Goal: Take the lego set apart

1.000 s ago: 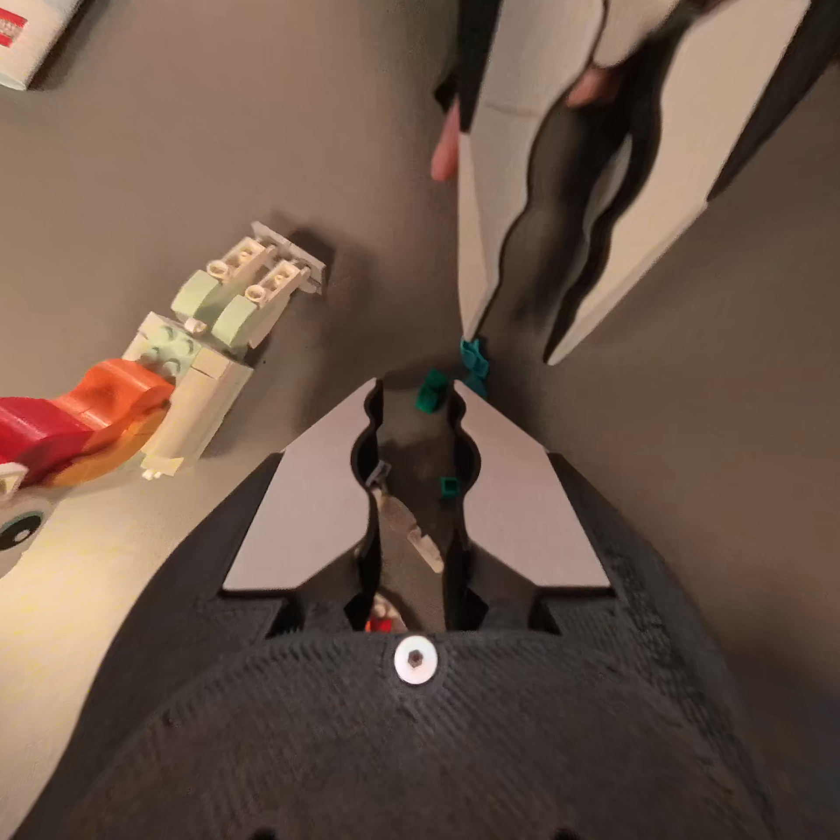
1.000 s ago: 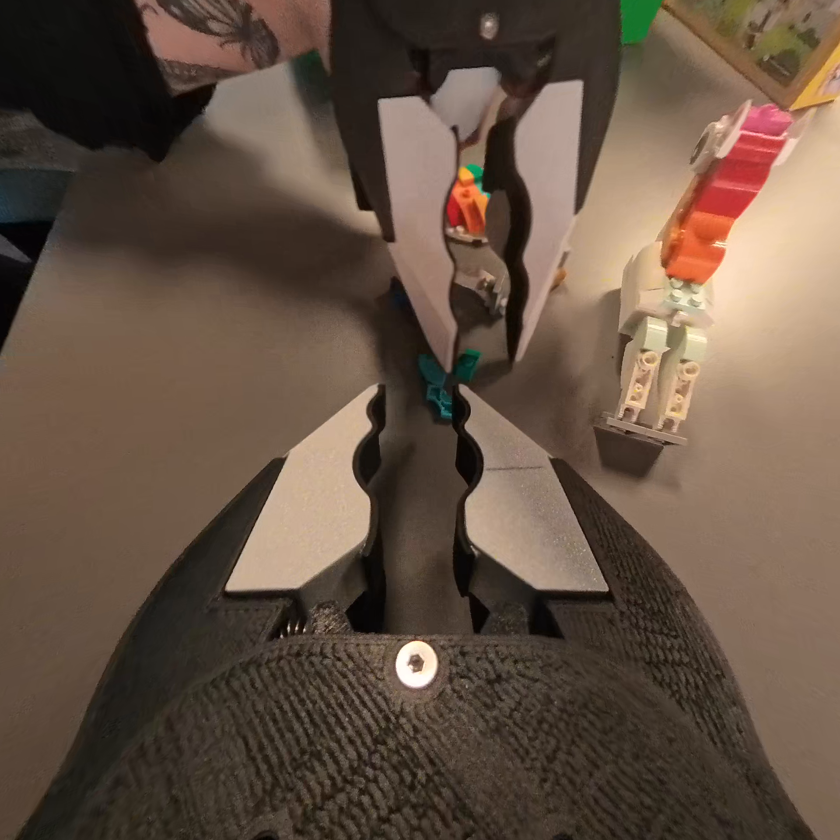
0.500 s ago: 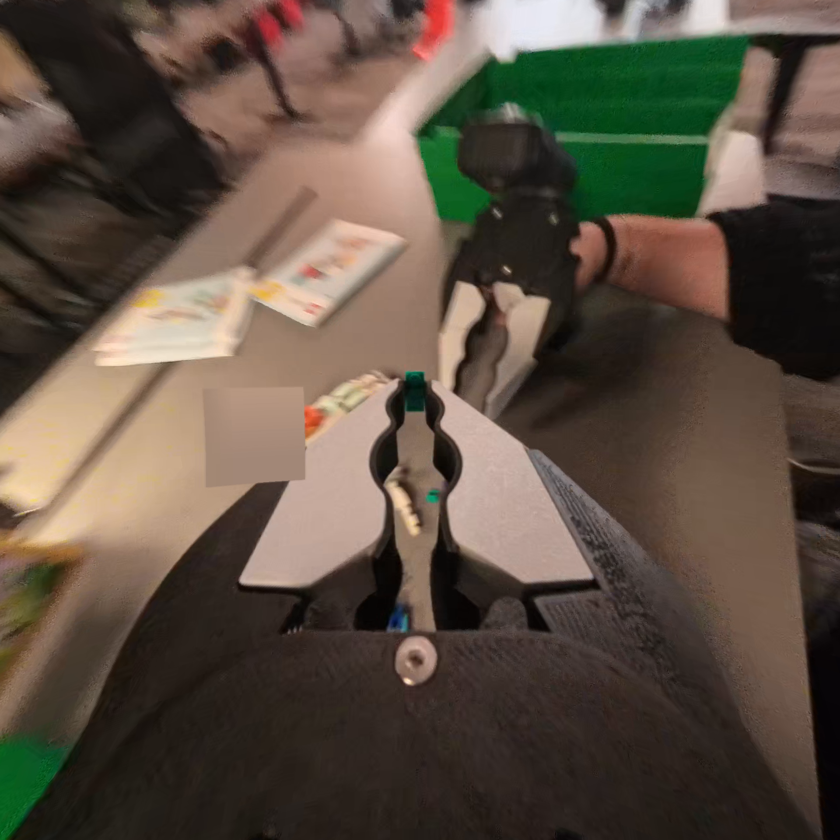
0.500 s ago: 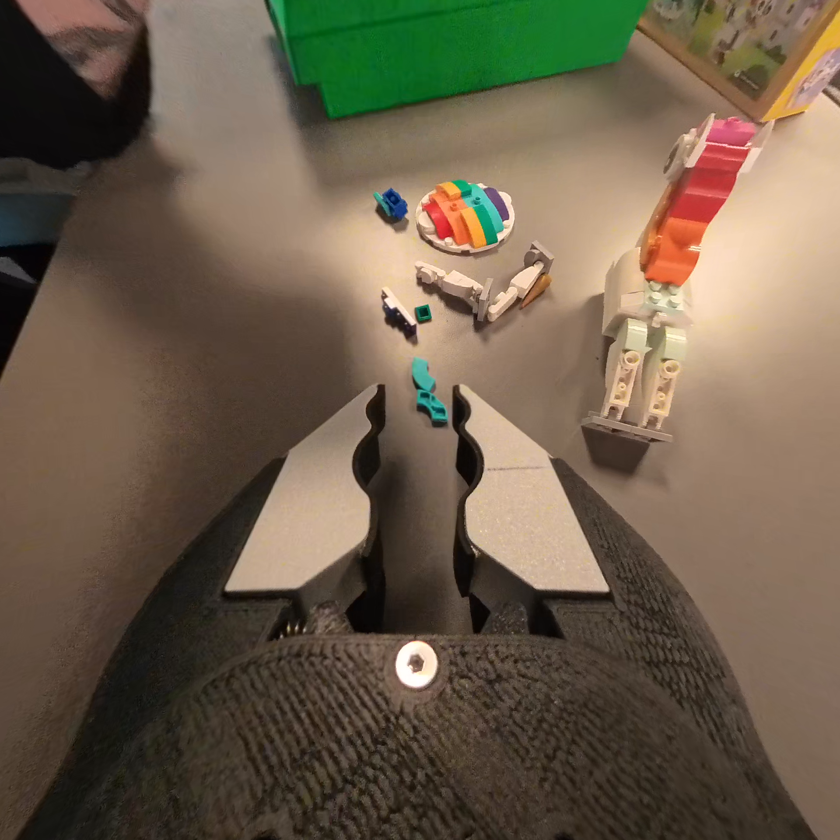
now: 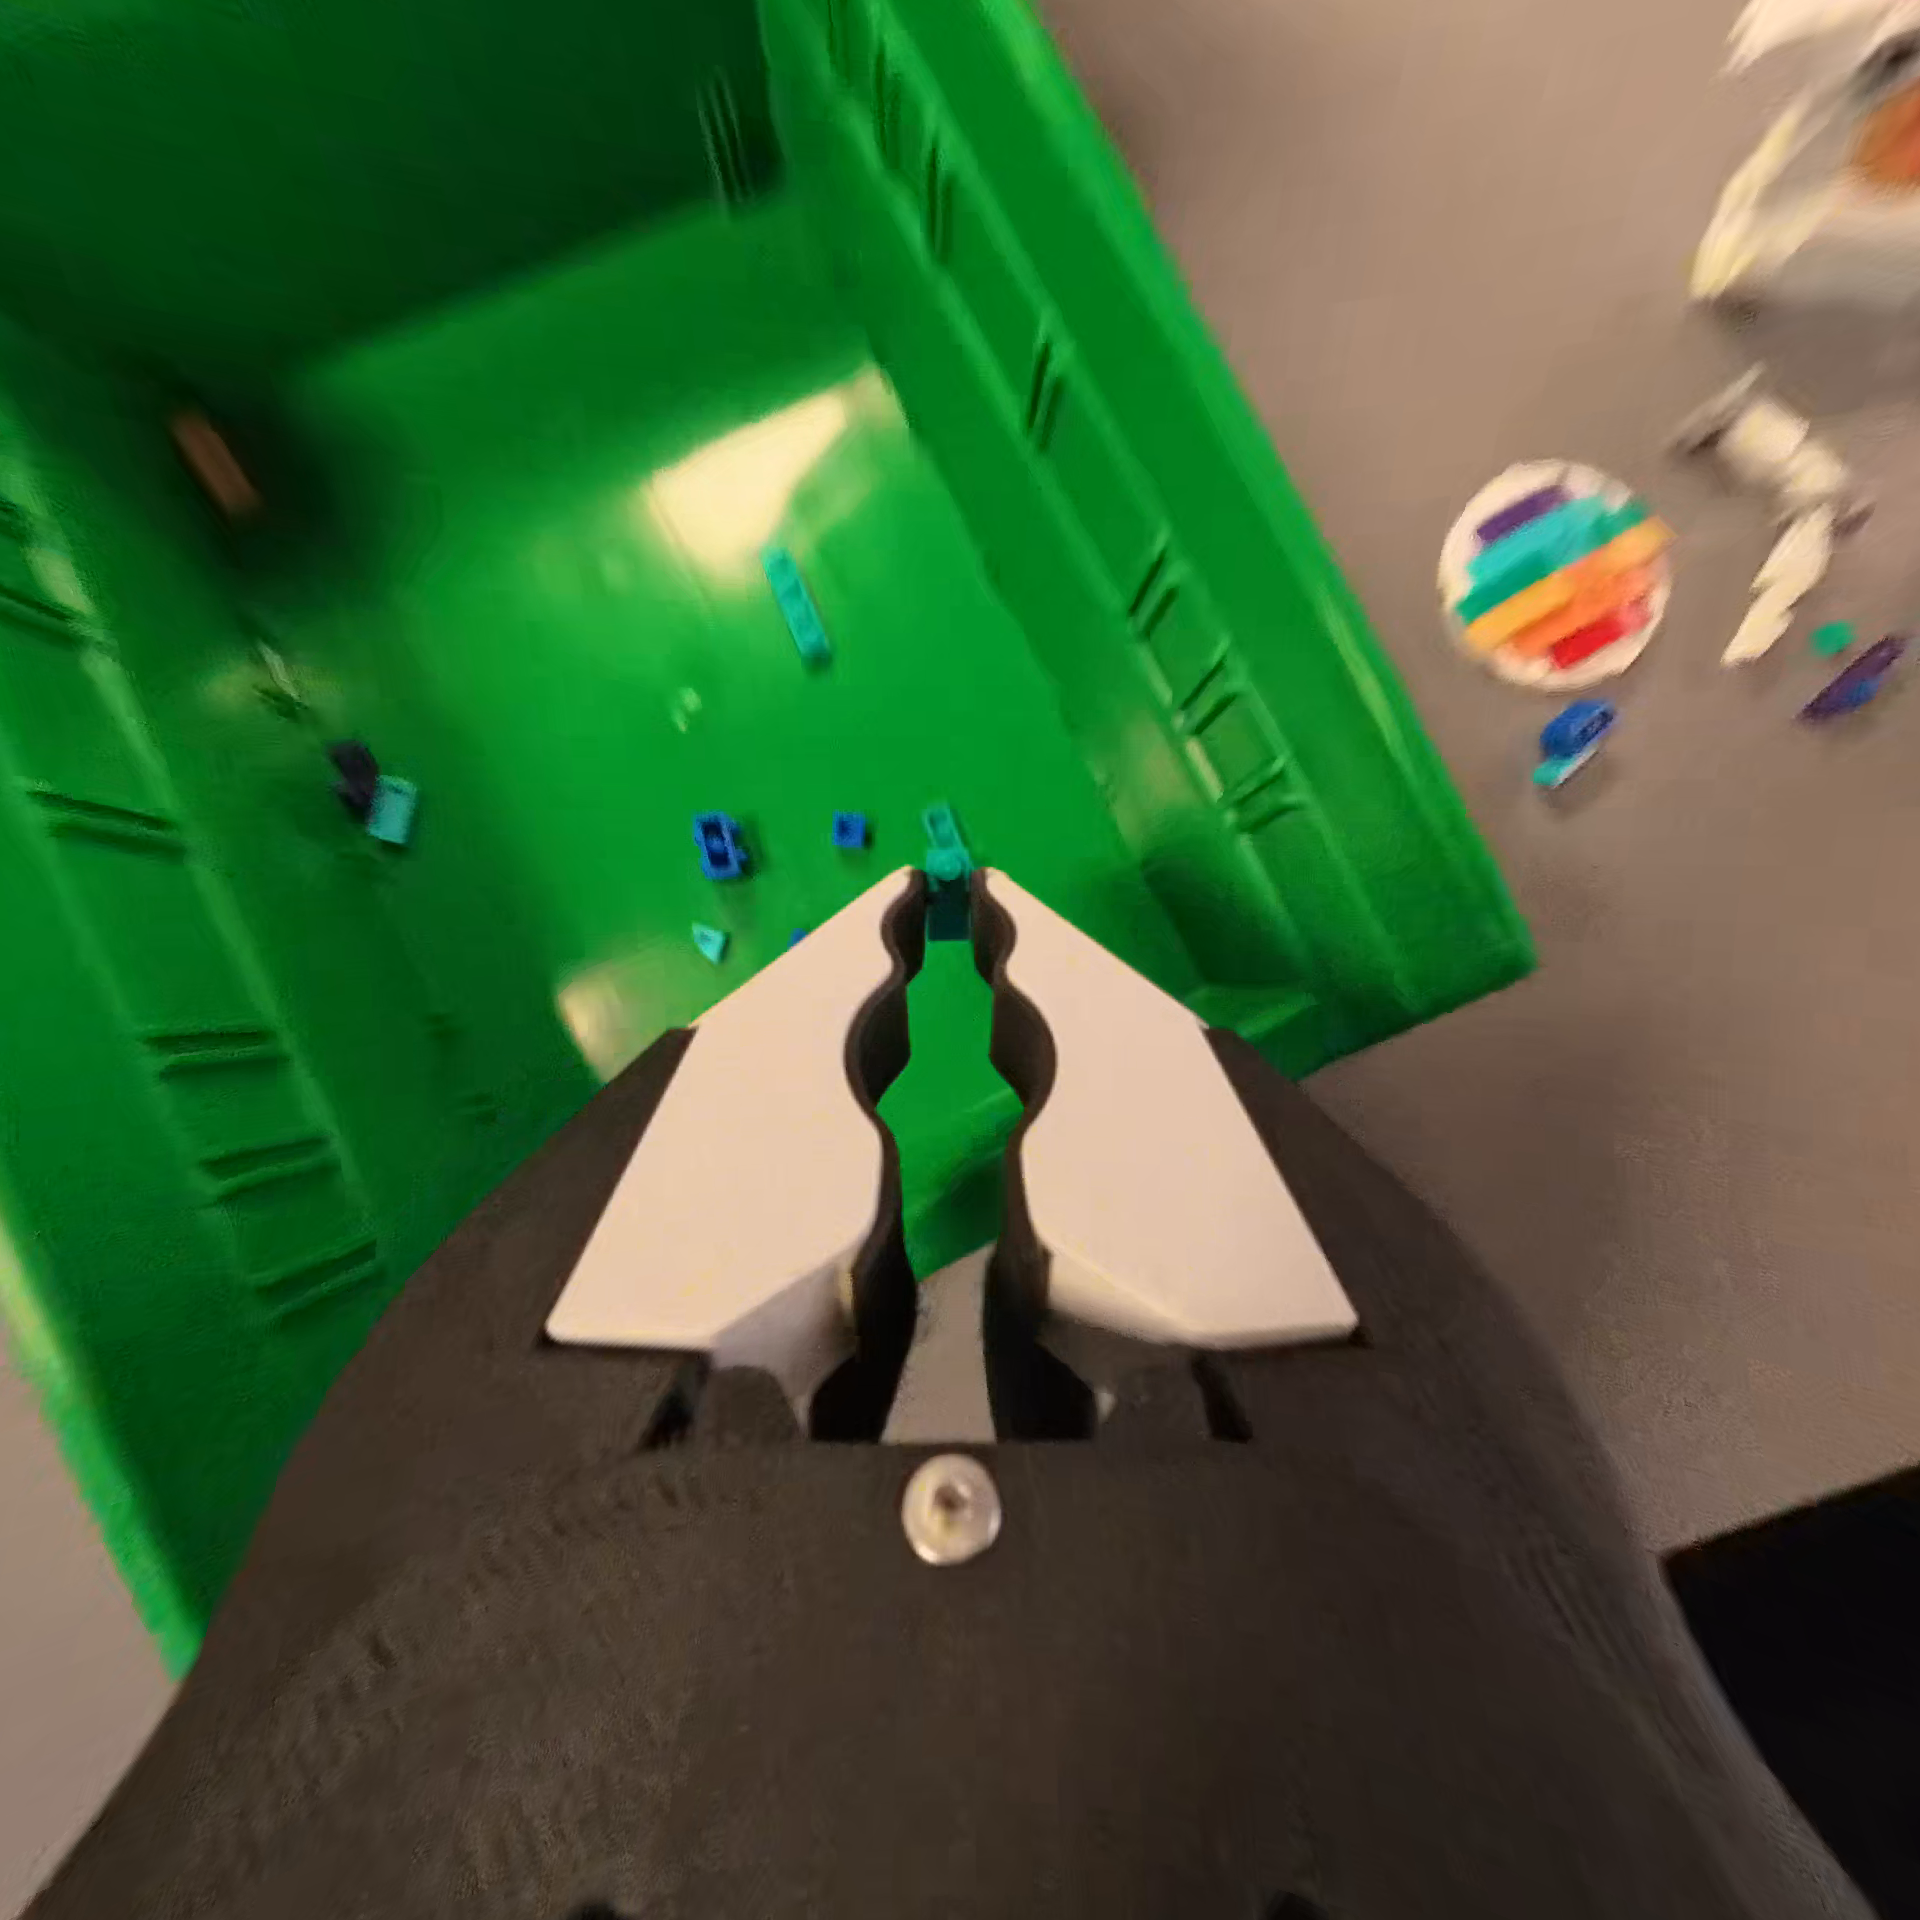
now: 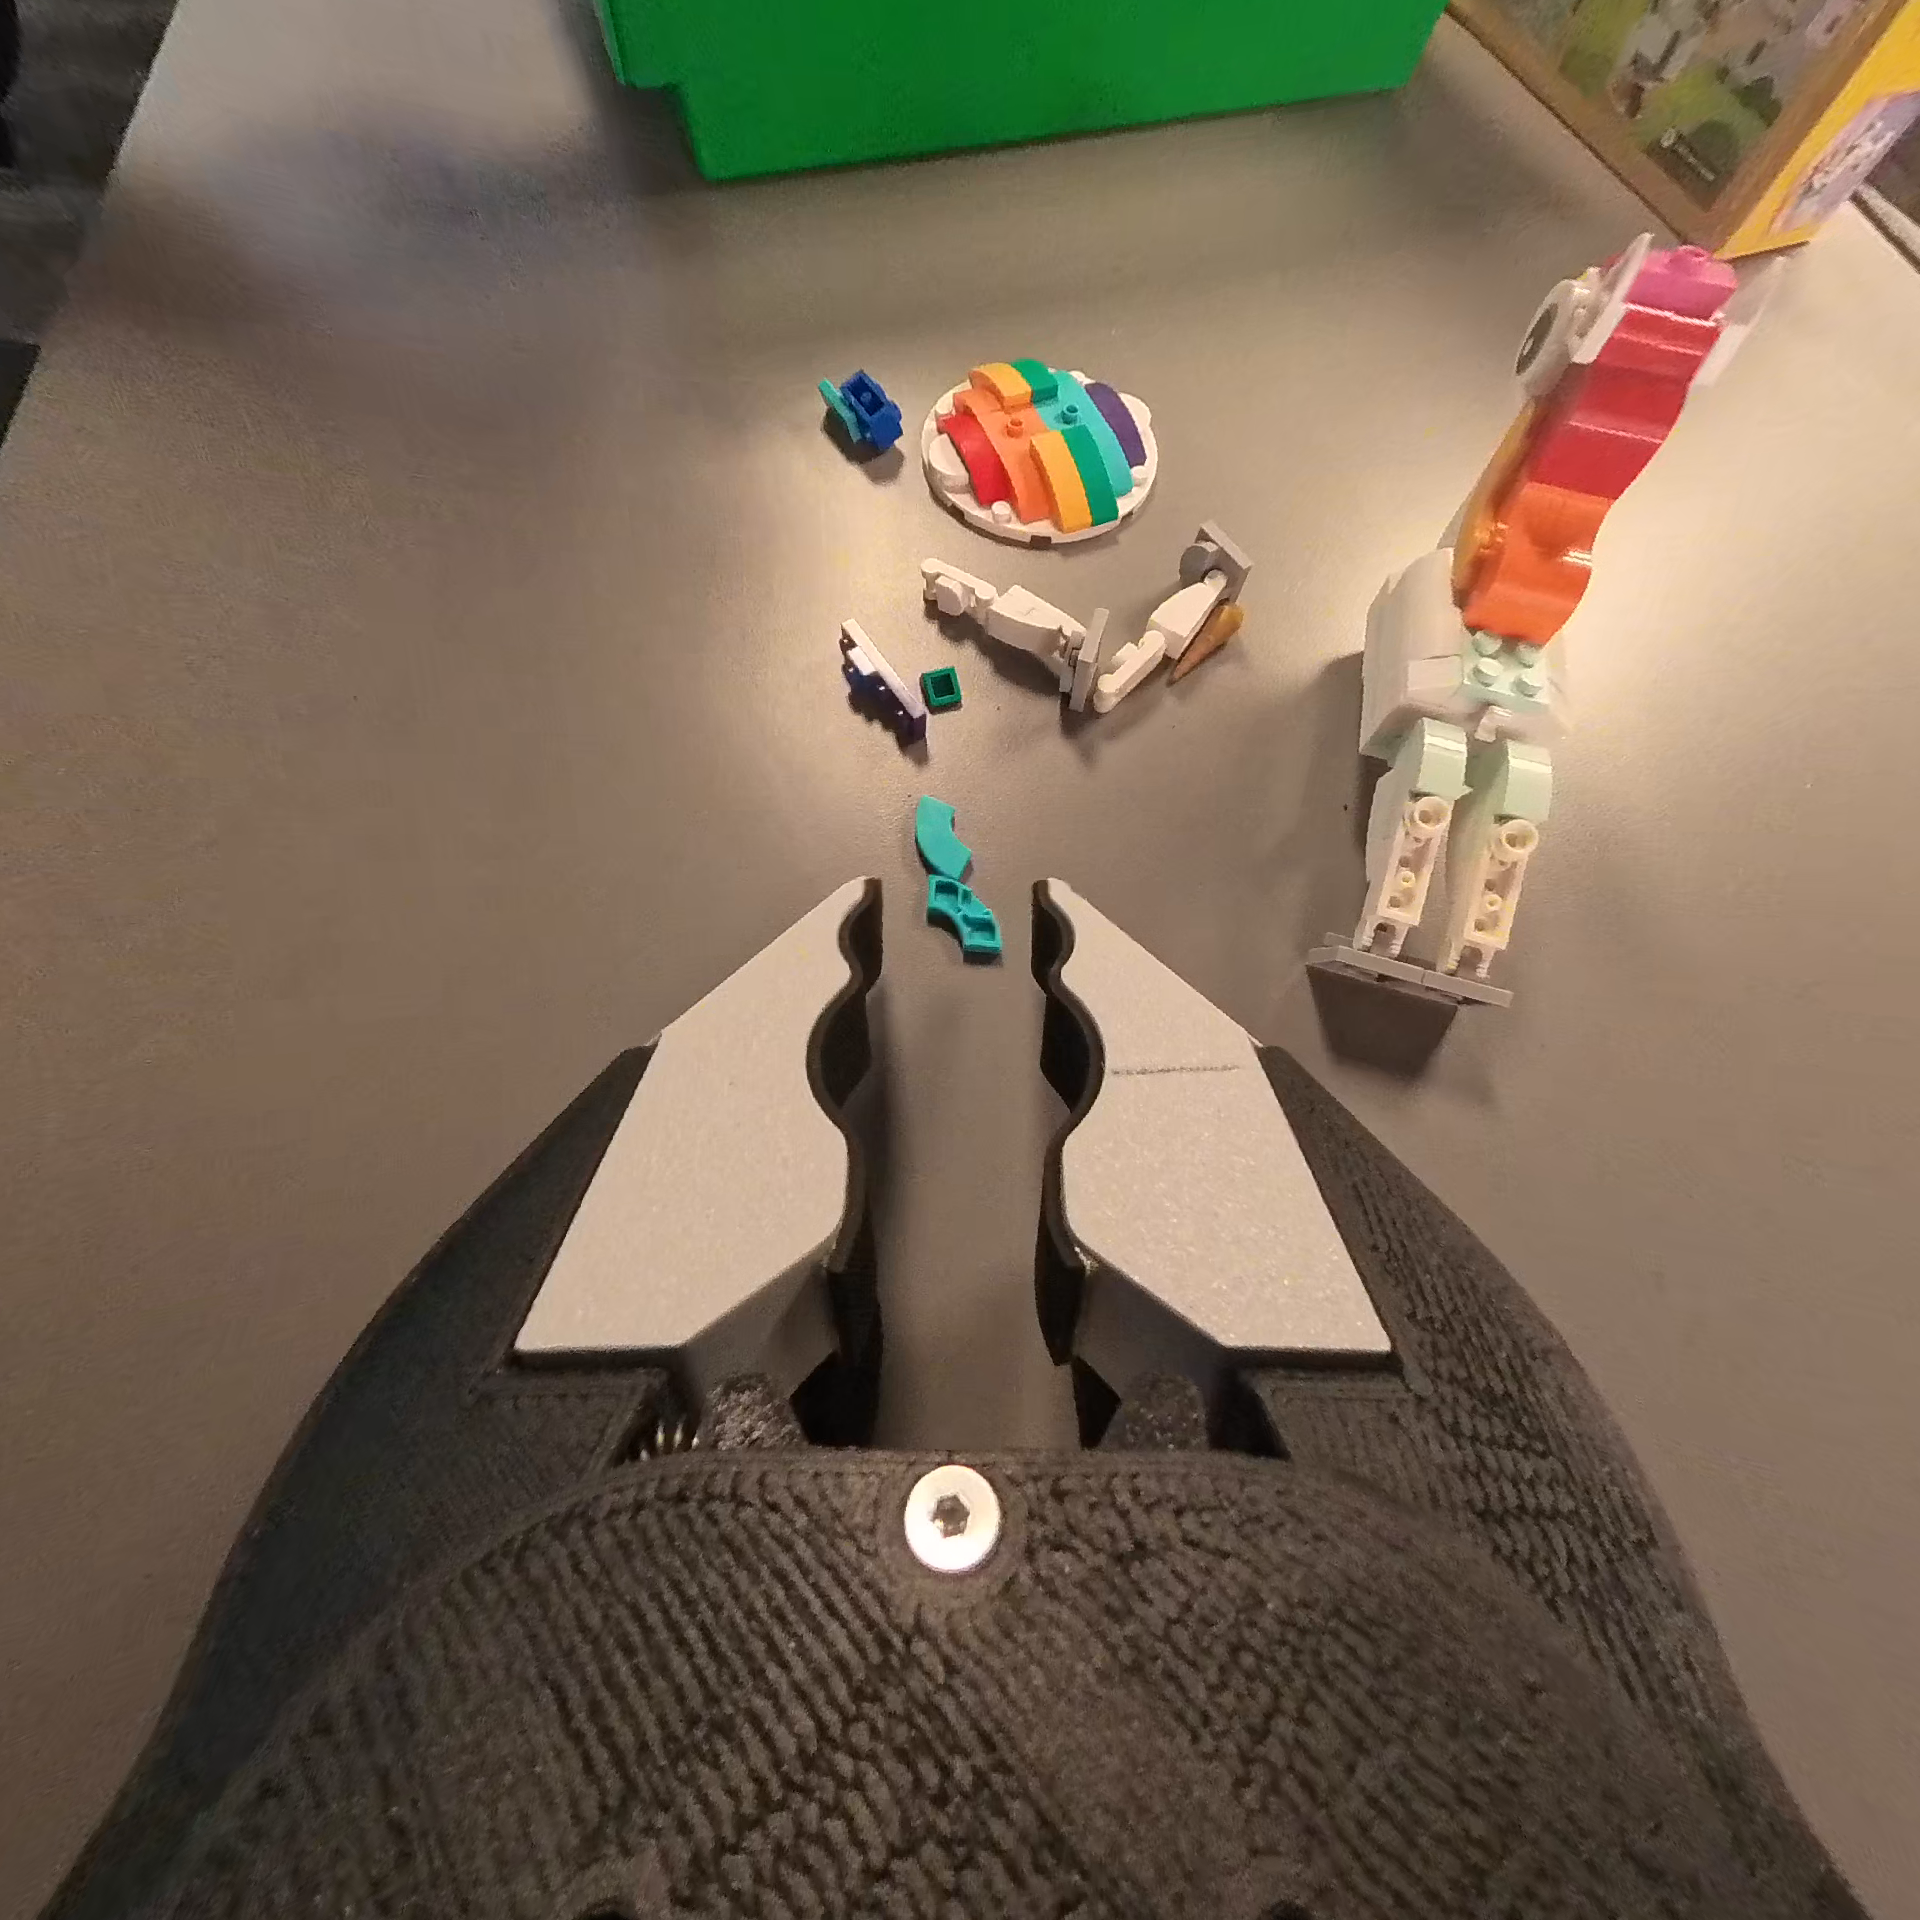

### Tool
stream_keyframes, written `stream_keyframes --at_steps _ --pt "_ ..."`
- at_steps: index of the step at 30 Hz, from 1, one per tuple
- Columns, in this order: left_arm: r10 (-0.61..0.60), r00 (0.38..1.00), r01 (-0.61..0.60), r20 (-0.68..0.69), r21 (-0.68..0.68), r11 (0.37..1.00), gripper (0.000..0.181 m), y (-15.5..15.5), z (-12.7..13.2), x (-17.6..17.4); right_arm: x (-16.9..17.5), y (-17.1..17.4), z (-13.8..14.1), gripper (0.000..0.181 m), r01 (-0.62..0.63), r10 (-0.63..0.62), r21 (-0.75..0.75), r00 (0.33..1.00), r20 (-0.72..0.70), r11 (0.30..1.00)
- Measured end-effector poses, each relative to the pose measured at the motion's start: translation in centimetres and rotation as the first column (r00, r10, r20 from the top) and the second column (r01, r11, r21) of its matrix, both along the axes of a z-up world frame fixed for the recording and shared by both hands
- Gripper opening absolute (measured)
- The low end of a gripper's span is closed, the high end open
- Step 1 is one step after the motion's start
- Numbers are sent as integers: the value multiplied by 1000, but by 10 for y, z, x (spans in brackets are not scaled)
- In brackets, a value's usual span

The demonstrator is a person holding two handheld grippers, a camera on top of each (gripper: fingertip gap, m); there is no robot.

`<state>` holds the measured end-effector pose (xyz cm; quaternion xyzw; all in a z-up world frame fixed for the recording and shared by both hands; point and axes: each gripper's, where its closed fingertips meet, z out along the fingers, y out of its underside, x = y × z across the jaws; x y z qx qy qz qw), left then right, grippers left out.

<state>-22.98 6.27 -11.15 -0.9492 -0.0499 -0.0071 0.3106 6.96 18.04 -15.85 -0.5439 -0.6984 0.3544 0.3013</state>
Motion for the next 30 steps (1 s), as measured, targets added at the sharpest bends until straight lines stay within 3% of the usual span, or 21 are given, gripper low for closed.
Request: stream_keyframes --at_steps 1,5,9,11,18,19,21,24,27,28,30 --pt "-13 1000 15 23 -66 998 7 -1 -13 2 0 1 1 28 4 -4 -6 1000 -6 1000" --pt "-1 998 16 57 -254 967 7 -6 -46 0 0 2 3 27 15 -15 -7 1000 -22 1000" --pt "22 994 12 105 -321 947 9 -6 -50 3 0 3 2 28 22 -22 9 1000 -14 1000" --pt "31 995 6 99 -346 938 22 -7 -52 1 0 3 1 28 22 -22 14 1000 -11 1000" --pt "51 995 -21 82 -334 942 24 -3 -52 -6 0 3 1 28 23 -23 17 1000 -12 1000" --pt "61 995 -36 78 -293 956 24 -1 -46 -4 -1 5 3 28 30 -29 25 999 -24 999" --pt "21 994 -7 106 -132 991 7 3 -19 15 -1 12 8 28 55 -51 66 996 -70 996" --pt "-69 997 58 42 223 973 4 8 45 50 -2 26 17 27 115 -95 141 985 -143 983" --pt "-201 976 212 -81 542 813 10 8 104 111 -4 48 29 28 226 -152 287 954 -257 931" --pt "-304 947 306 -107 589 748 10 9 112 143 -3 56 35 27 275 -167 344 936 -311 898" --pt "-536 835 500 -127 584 639 12 11 103 209 -1 69 48 21 373 -185 435 890 -416 819"
